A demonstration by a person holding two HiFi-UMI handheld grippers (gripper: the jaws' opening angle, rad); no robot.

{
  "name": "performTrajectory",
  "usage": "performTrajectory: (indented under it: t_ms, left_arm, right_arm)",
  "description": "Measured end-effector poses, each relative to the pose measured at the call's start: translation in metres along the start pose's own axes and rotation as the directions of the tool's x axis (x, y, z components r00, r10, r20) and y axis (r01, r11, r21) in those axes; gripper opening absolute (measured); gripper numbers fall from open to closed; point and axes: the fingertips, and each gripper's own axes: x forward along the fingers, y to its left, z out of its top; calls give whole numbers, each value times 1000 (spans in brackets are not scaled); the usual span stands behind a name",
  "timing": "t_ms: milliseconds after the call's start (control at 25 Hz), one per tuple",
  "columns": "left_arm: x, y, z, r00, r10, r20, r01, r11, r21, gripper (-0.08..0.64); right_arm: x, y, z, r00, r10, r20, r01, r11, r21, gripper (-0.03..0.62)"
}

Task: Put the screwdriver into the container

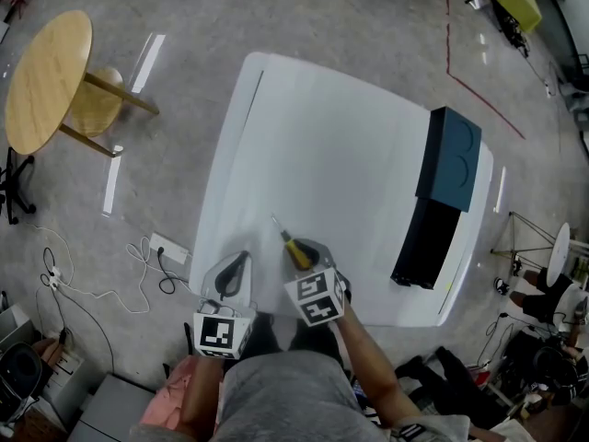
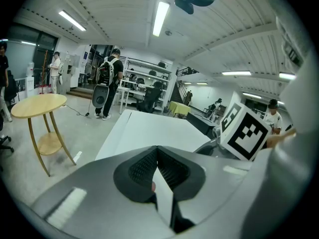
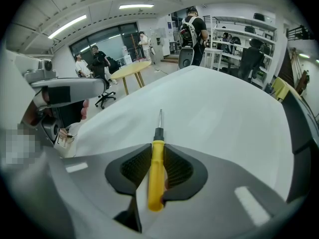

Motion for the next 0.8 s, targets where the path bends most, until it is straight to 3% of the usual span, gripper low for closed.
performTrajectory:
  t_ms: [360,800]
  left_arm:
    - [0,3,3,1000,-2,7,2,1000,10,12]
    - [0,-3,31,999,-30,45,27,998,57,12]
  right_arm:
    - [1,-2,0,1000,6,-5,-6,1000,21,77]
    - [-28,-11,29,996,-36,87,33,999,43,75]
